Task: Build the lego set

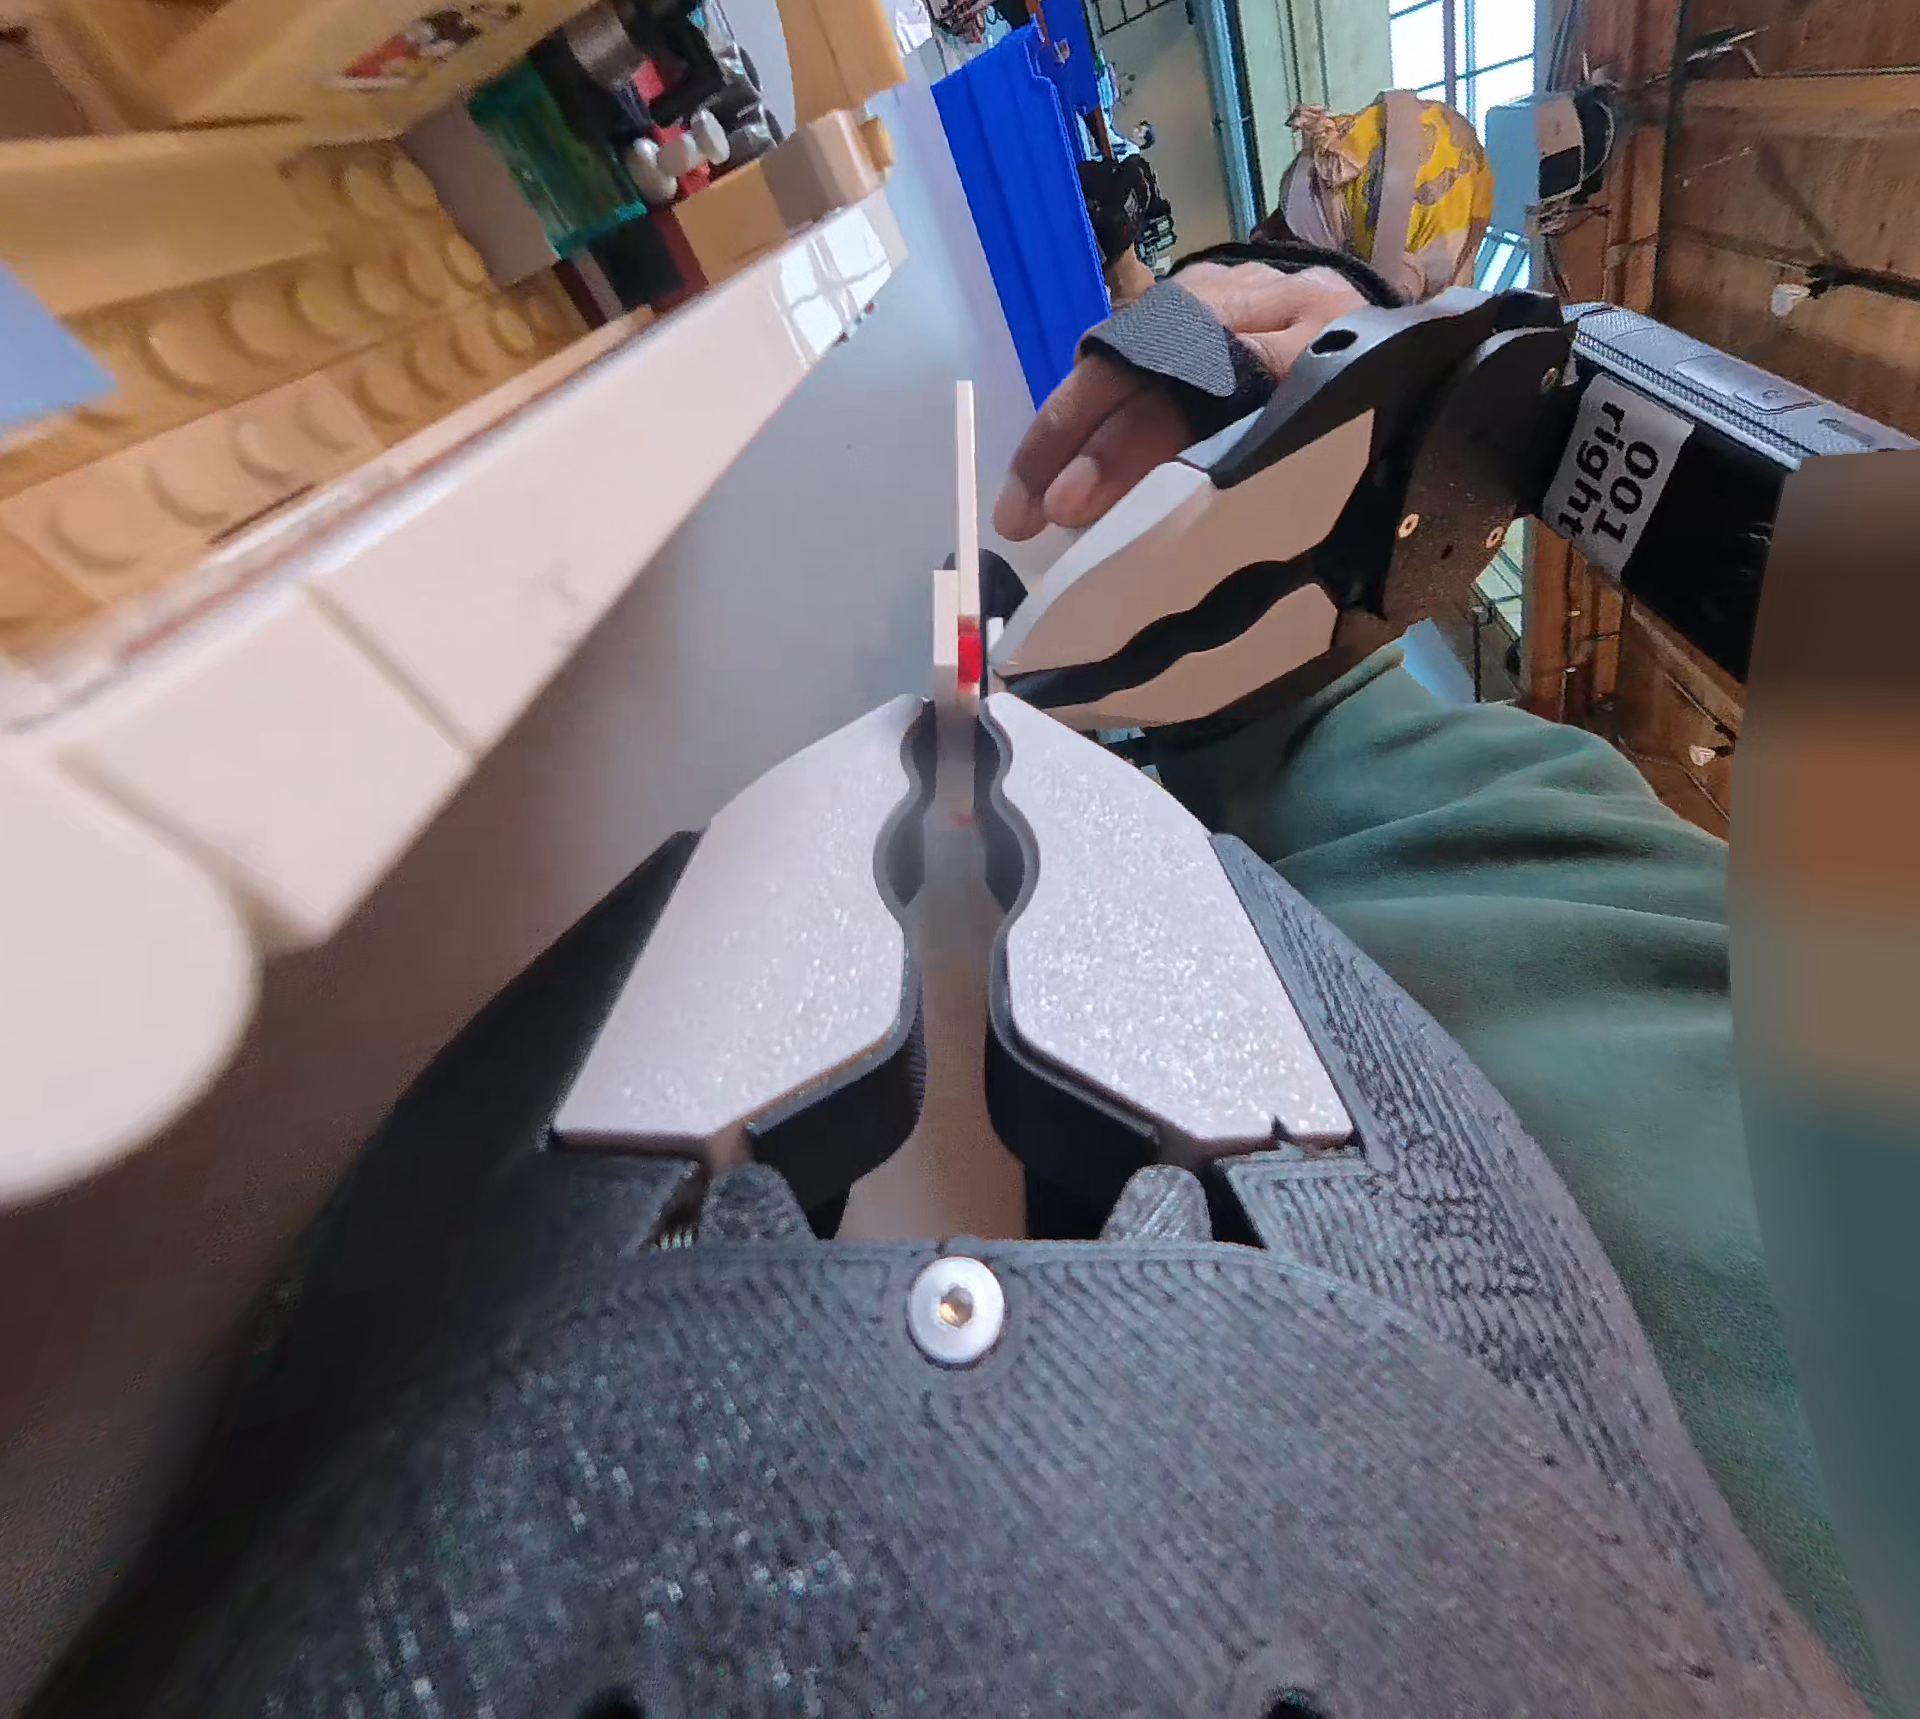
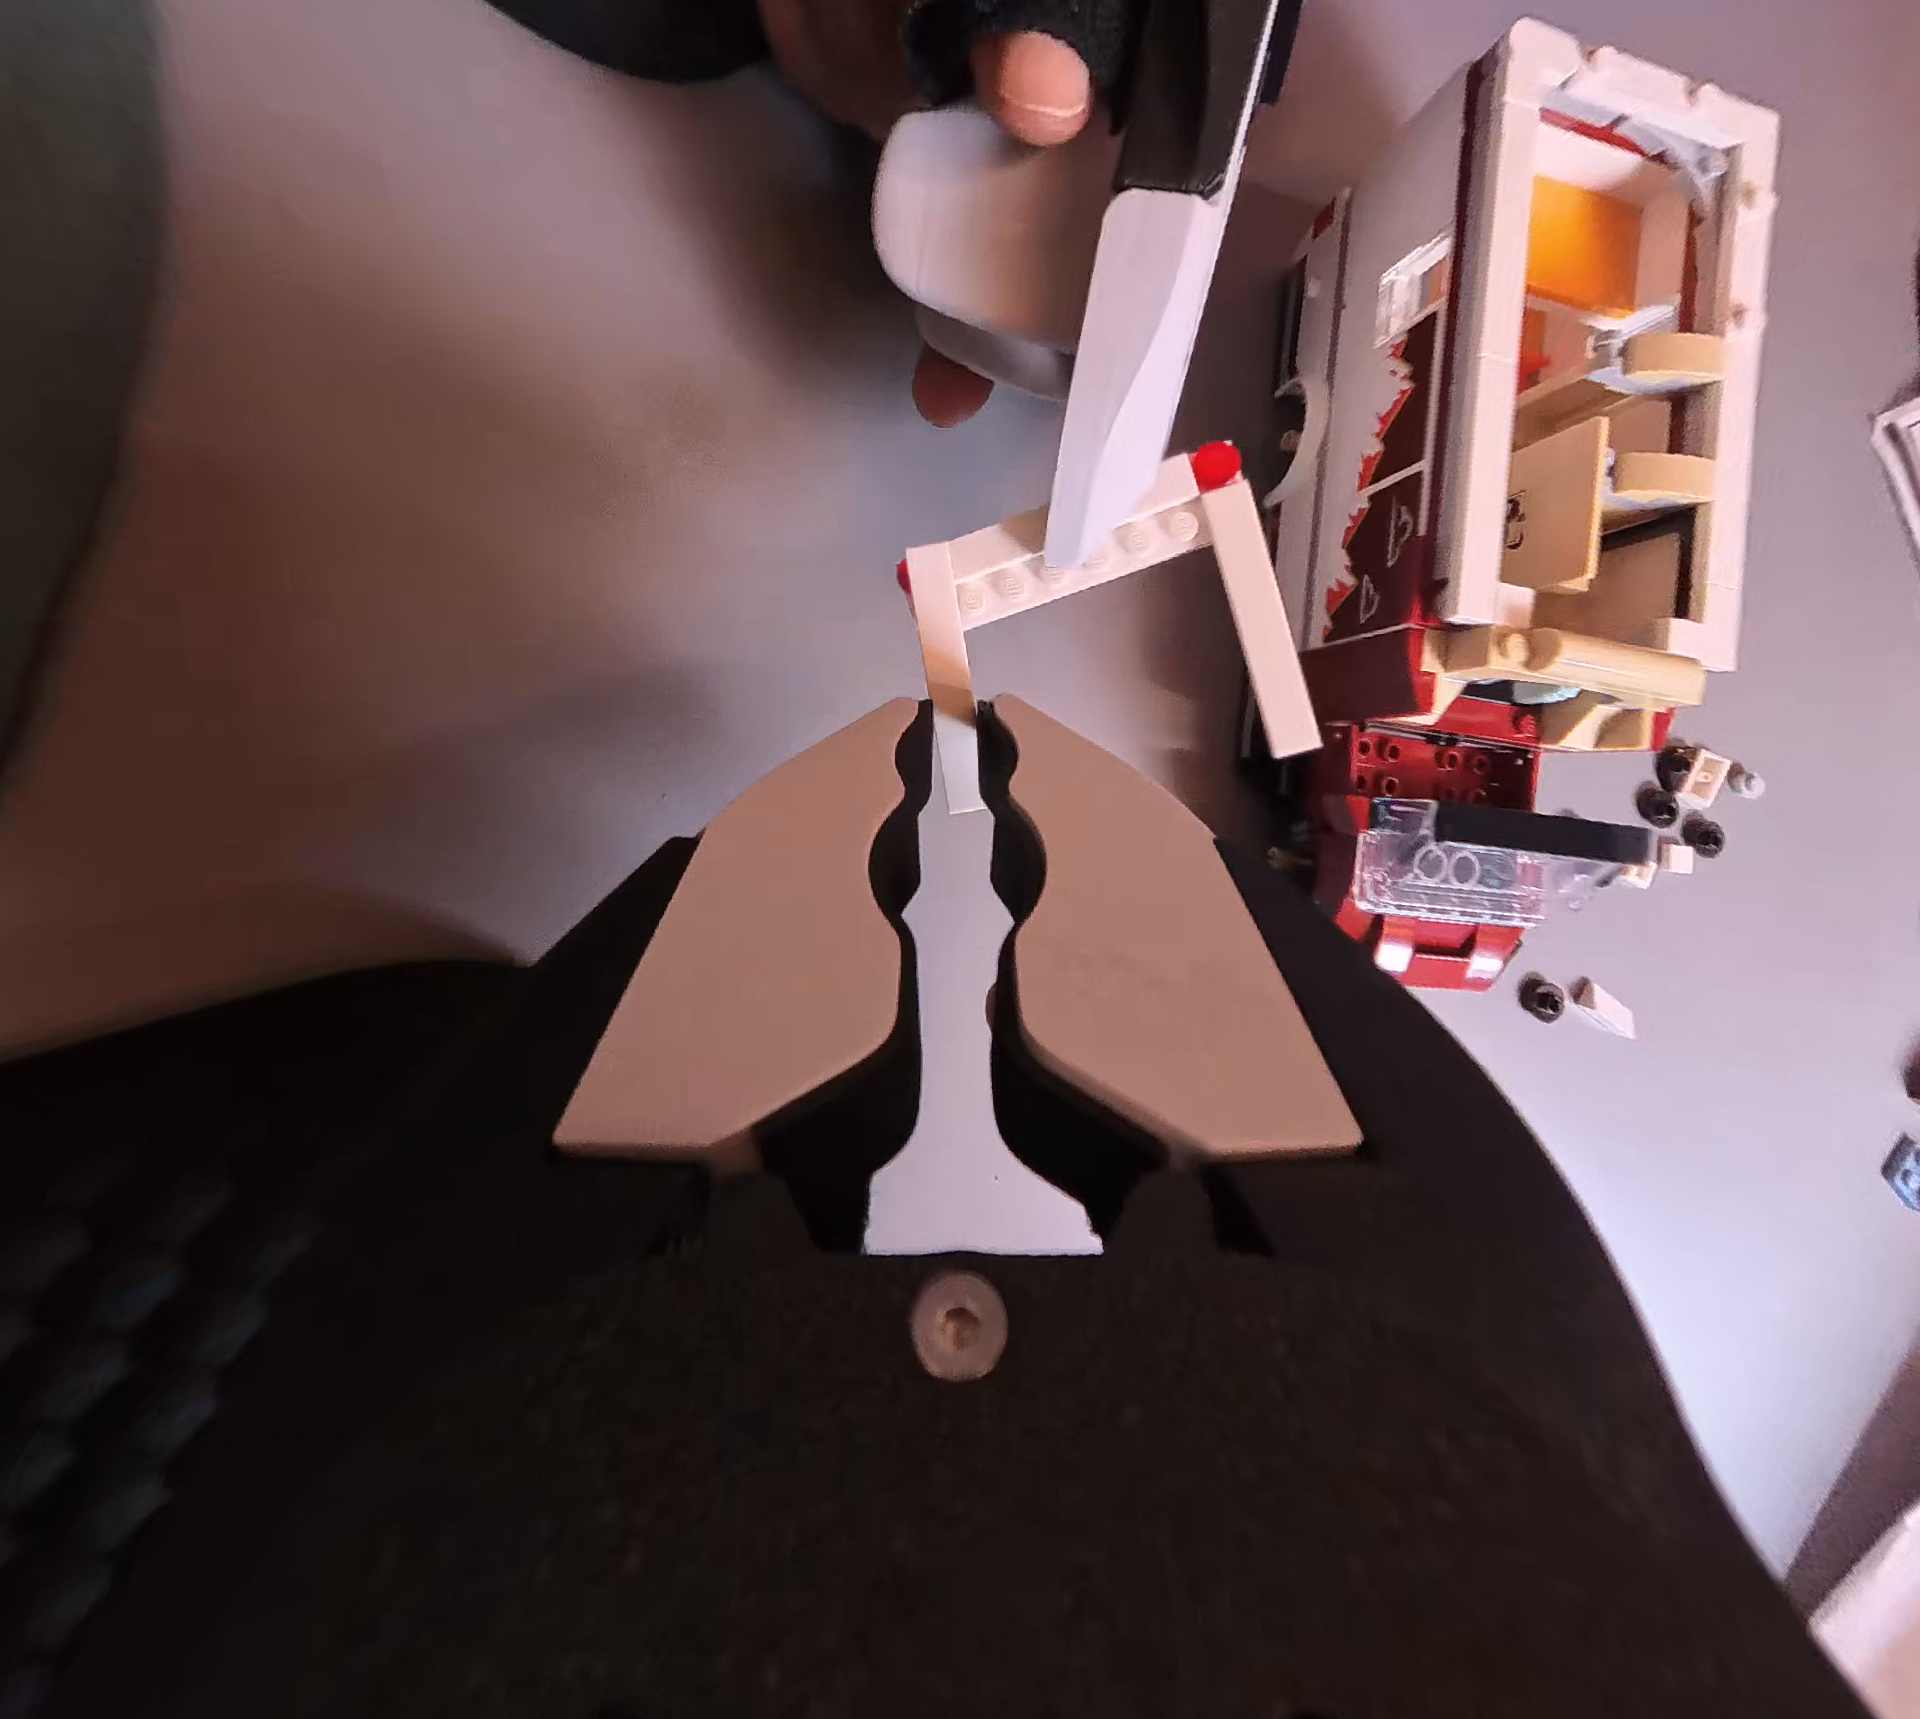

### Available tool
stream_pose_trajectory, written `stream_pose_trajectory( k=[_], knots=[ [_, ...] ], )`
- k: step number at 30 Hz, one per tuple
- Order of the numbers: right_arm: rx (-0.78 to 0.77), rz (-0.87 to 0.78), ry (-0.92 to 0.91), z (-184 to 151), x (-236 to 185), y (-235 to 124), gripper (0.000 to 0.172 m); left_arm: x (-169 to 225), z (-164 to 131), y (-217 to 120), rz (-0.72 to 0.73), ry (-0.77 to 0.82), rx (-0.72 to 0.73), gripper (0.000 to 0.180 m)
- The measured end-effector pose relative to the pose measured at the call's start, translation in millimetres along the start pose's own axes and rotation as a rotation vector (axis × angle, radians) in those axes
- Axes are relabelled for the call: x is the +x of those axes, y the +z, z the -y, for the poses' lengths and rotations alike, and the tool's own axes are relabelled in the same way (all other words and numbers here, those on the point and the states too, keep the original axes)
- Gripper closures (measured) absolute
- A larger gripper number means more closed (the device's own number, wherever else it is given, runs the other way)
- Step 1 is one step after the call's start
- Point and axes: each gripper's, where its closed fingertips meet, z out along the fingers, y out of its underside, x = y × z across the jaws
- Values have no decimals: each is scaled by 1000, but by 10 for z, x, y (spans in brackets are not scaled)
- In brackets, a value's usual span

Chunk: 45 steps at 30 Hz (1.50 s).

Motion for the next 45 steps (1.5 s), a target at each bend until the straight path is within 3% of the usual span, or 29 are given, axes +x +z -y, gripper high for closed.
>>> stream_pose_trajectory(
  k=[19, 32, 37, 45],
  knots=[
    [-39, 46, 34, -245, -105, 259, 164, -182, -125, 153, 205, 140, -144, 174],
    [-37, 40, 99, -279, -112, 250, 160, -209, -148, 151, 245, 151, -149, 174],
    [35, 50, 113, -158, -131, 225, 157, -200, -166, 146, 245, 165, -157, 174],
    [199, 187, 533, 58, -61, 309, 146, -85, -88, 132, 148, 98, -63, 174]
  ],
)
